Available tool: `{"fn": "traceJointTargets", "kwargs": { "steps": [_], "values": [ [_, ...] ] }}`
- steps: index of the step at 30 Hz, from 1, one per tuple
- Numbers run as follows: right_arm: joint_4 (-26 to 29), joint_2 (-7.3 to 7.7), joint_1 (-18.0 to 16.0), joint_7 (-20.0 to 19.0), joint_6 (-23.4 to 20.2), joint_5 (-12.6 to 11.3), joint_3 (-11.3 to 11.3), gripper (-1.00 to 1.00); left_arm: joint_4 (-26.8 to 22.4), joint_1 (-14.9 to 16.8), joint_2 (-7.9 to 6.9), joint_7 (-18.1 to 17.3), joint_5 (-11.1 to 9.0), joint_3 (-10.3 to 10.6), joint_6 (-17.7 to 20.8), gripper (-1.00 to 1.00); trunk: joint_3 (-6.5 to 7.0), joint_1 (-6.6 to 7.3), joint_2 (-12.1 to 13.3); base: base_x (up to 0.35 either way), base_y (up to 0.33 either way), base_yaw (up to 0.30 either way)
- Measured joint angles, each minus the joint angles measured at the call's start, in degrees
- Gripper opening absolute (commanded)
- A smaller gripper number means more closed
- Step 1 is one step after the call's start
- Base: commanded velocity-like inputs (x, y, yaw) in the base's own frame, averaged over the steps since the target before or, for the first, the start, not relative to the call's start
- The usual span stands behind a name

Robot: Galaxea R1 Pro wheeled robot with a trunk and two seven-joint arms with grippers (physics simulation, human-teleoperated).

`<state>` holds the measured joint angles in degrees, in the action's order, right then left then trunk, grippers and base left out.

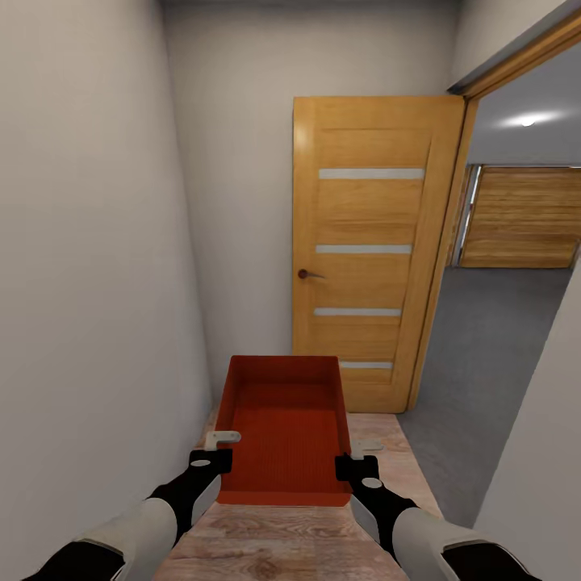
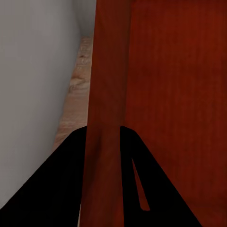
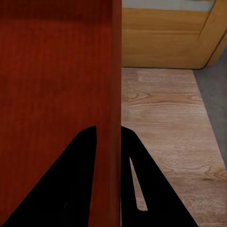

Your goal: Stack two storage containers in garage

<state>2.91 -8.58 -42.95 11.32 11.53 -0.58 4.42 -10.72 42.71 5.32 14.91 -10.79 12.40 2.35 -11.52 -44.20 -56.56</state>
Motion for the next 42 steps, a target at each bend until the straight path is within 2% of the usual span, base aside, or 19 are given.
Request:
{"fn": "traceJointTargets", "kwargs": {
  "steps": [20, 42],
  "values": [
    [-0.11, 0.03, 0.00, -0.01, 0.00, -0.28, 0.23, -1.00, 0.11, 0.01, 0.04, 0.02, 0.04, 0.00, 0.00, -1.00, 0.00, 0.00, 0.00, 0.316, 0.000, -0.009],
    [0.41, 0.06, 0.01, -0.01, 0.00, -0.32, 0.36, -1.00, -0.38, 0.01, 0.01, 0.10, 0.03, 0.03, -0.01, -1.00, 0.00, -0.03, 0.01, 0.015, 0.000, -0.272]
  ]
}}
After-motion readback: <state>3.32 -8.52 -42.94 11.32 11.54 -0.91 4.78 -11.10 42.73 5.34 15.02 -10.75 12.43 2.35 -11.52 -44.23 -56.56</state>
